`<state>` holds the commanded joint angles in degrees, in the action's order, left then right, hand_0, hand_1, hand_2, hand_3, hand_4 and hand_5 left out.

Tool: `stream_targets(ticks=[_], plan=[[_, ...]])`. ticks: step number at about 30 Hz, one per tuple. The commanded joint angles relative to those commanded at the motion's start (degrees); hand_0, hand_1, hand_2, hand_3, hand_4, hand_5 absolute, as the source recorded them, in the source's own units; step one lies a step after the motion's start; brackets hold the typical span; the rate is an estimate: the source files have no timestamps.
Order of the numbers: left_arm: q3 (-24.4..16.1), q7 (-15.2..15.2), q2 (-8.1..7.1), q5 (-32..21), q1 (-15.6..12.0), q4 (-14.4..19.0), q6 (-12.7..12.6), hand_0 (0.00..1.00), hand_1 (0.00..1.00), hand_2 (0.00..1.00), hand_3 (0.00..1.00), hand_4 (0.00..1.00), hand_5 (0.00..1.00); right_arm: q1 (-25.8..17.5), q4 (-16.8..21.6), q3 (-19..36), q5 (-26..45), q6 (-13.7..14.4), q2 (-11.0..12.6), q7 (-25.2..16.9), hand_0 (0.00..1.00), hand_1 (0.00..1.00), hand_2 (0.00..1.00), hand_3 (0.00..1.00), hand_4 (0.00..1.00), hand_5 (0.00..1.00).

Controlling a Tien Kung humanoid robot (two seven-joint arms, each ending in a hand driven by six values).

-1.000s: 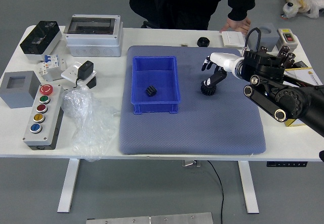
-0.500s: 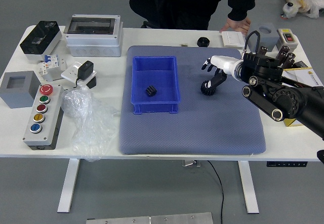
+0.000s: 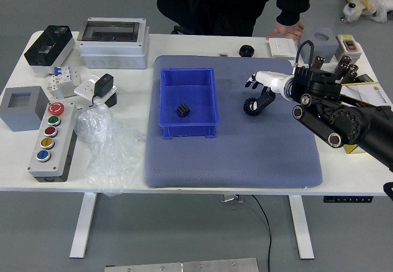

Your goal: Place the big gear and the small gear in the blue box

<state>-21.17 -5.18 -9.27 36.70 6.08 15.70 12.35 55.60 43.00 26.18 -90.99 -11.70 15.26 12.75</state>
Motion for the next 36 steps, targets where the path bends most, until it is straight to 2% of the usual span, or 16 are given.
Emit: stream_targets(ticks=[36], plan=[[0.2, 0.0, 0.37, -0.1, 0.2, 0.0, 0.0, 0.862, 0.830, 0.828, 0.783, 0.601, 0.375, 0.4, -3.6, -2.6, 2.5, 0.3, -1.1, -0.5, 0.717, 0.708, 0.859, 0.855, 0.766, 0.192]])
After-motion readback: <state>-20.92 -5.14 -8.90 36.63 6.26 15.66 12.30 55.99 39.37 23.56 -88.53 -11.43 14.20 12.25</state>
